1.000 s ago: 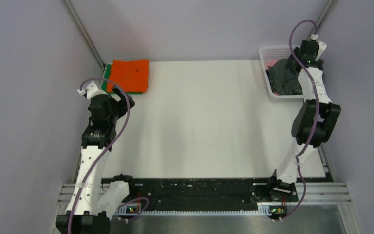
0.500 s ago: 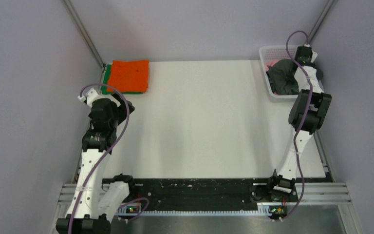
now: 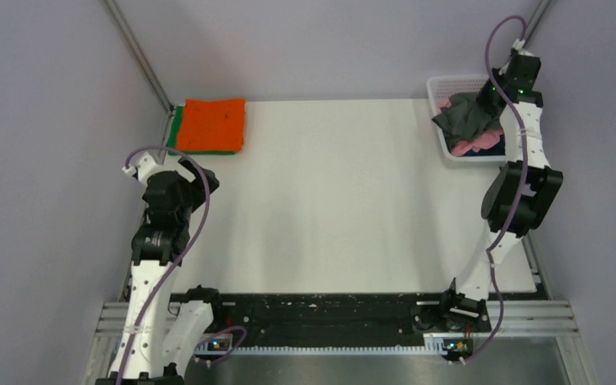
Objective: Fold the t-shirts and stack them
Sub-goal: Grab crumpled tshirt from bin with the right arm, then move the tshirt to the center of the board, then flatten out the tshirt
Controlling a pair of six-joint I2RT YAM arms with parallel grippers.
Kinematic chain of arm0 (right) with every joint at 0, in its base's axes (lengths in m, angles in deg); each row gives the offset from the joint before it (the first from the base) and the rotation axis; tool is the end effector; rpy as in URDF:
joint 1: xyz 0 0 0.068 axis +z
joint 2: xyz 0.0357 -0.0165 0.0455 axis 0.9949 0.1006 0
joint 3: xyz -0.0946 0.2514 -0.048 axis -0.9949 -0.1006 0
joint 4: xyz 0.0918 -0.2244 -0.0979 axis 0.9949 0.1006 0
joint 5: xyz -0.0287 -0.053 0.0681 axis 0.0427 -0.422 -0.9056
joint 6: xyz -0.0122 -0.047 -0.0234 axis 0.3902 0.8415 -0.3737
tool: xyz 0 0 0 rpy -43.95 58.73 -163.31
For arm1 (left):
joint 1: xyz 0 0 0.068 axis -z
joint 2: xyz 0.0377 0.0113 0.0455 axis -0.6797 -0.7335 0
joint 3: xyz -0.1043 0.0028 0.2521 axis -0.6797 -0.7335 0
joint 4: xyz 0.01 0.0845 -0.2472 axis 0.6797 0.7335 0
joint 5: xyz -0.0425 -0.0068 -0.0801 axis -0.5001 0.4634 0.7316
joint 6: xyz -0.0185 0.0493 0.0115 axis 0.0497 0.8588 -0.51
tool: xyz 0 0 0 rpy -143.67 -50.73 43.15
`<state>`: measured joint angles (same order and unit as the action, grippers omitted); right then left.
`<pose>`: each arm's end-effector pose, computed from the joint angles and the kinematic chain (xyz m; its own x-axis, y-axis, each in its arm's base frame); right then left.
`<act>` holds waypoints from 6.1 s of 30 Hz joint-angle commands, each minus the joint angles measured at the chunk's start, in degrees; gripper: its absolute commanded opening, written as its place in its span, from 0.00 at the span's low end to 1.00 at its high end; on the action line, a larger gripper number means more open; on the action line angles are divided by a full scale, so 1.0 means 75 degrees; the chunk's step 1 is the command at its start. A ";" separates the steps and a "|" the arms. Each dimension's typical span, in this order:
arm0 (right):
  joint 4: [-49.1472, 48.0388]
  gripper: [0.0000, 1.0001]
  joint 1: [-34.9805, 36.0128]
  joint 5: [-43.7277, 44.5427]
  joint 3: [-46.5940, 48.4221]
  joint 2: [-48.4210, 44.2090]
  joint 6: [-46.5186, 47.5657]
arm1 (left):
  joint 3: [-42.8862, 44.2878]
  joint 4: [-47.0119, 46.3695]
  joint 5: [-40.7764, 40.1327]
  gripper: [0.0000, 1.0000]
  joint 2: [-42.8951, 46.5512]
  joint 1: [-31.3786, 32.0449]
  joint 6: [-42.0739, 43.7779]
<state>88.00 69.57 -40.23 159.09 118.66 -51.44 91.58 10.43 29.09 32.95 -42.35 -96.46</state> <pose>0.4309 -0.1052 0.3990 -0.3382 0.3688 -0.8658 0.1615 0.9291 0.3327 0.1493 0.0064 0.3389 -0.1833 -0.6113 -0.7699 -0.3933 0.7633 -0.5125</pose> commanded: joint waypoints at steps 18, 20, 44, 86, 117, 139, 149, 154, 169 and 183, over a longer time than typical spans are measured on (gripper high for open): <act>-0.2168 0.00 0.3980 -0.4042 0.0068 -0.2782 -0.0634 | 0.0116 0.0116 0.0733 0.99 0.0612 -0.0012 0.0143; -0.2149 0.00 0.3980 -0.3405 -0.0956 -0.3091 -0.0292 | 0.0137 0.0233 0.0658 0.99 0.0594 -0.0016 0.0142; -0.1623 0.95 0.5790 0.2040 -0.6456 -0.3142 0.0411 | -0.0854 -0.1584 0.3556 0.97 -0.3234 0.0246 -0.0179; -0.0397 0.00 0.7559 0.3675 0.1022 0.4535 0.1516 | 0.1179 -0.0256 0.0913 0.00 -0.7389 0.0980 0.0016; -0.1529 0.00 0.7198 0.2208 -0.1916 -0.6887 0.2198 | 0.4025 -0.1810 0.1165 0.00 0.0698 0.2363 0.1736; -0.2541 0.03 0.6170 0.6101 -0.5503 -0.4829 0.1408 | 0.3249 -0.1744 -0.2799 0.00 -0.4489 0.2090 0.1625; -0.2468 0.99 0.4624 0.3115 -0.4601 -0.0954 -0.0303 | 0.5542 0.0291 -0.1302 0.99 -0.8512 0.1215 0.0627; -0.2350 0.99 0.4626 0.2673 -0.5619 -0.1822 -0.0467 | 0.4133 -0.0295 -0.0335 0.99 -0.7482 0.1226 0.0577; -0.2425 0.99 0.4622 0.1180 -0.8518 -0.3002 -0.1138 | 0.0533 -0.1470 0.2113 0.99 -0.6095 0.1648 -0.0034; -0.2484 0.97 0.3629 0.2028 -0.7173 -0.0382 -0.1697 | 0.2787 -0.1322 0.2267 0.99 -0.9263 0.1659 0.0063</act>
<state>67.31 100.89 -27.44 102.63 109.59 -62.23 107.27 1.40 45.46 -29.67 -29.94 -96.48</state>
